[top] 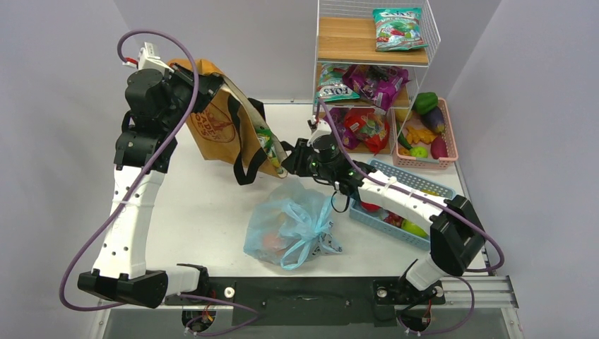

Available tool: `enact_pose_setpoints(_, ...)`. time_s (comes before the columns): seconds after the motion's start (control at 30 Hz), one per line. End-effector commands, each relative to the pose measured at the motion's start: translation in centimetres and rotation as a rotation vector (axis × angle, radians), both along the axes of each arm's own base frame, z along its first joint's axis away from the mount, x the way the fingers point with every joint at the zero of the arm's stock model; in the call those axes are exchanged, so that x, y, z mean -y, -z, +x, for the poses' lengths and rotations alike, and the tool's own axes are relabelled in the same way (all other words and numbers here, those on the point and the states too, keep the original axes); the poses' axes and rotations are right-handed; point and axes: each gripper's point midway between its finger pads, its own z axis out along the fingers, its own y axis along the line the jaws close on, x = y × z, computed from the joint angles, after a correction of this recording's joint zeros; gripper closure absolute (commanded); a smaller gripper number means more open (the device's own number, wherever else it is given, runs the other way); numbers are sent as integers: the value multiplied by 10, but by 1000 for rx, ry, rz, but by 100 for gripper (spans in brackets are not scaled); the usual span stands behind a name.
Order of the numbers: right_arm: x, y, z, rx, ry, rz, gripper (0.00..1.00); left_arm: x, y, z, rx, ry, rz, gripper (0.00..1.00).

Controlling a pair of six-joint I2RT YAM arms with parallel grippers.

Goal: Place the food into the grocery bag and tie it
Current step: Adjust the grocery bag at the center of the board.

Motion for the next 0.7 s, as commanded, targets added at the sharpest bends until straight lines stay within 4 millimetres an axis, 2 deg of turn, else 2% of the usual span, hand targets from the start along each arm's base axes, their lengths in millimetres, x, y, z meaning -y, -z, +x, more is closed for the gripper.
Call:
enact_pose_setpoints(0.0, -5, -31, 22, 81, 22, 57, 78, -1, -84, -22, 258, 19, -68, 100)
enact_pose_setpoints(0.2, -5, -27, 25, 80, 20, 51, 78, -3, -88, -24, 266, 25, -75, 100)
enact_pose_setpoints(0.43, -18, -16, 22, 58, -38, 70, 75, -3, -90, -25, 272, 30, -95, 100)
enact_pose_setpoints(0.5, -18, -10, 22, 48, -39, 64, 80, -2, -90, -25, 273, 34, -97, 100)
enact_pose_setpoints(0.6, -16, -8, 23, 47, -33, 55, 99, -3, -88, -26, 270, 31, -93, 100)
enact_pose_setpoints(0.67, -12, -12, 23, 48, -20, 40, 100, -6, -85, -28, 263, 18, -81, 100)
